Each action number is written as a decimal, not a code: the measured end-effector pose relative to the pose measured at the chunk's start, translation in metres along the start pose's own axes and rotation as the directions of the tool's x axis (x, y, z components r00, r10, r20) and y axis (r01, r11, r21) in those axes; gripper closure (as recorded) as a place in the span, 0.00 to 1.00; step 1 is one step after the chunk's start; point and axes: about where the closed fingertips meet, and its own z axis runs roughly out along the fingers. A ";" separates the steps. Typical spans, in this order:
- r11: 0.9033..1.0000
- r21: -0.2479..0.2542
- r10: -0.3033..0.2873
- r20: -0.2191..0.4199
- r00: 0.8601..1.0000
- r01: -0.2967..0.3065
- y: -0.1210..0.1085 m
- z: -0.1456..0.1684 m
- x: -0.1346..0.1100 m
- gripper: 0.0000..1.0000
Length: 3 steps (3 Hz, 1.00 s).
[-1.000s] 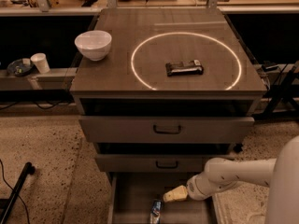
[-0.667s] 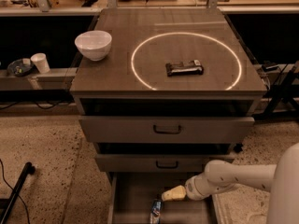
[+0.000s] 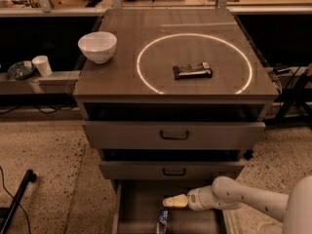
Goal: Pick redbull can from bottom drawer and place on counter
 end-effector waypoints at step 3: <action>0.943 -0.058 -0.320 0.119 0.940 0.328 0.023 0.020 0.015 0.00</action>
Offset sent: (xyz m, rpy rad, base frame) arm -0.0145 0.0343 -0.0039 0.0347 -0.3353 0.1635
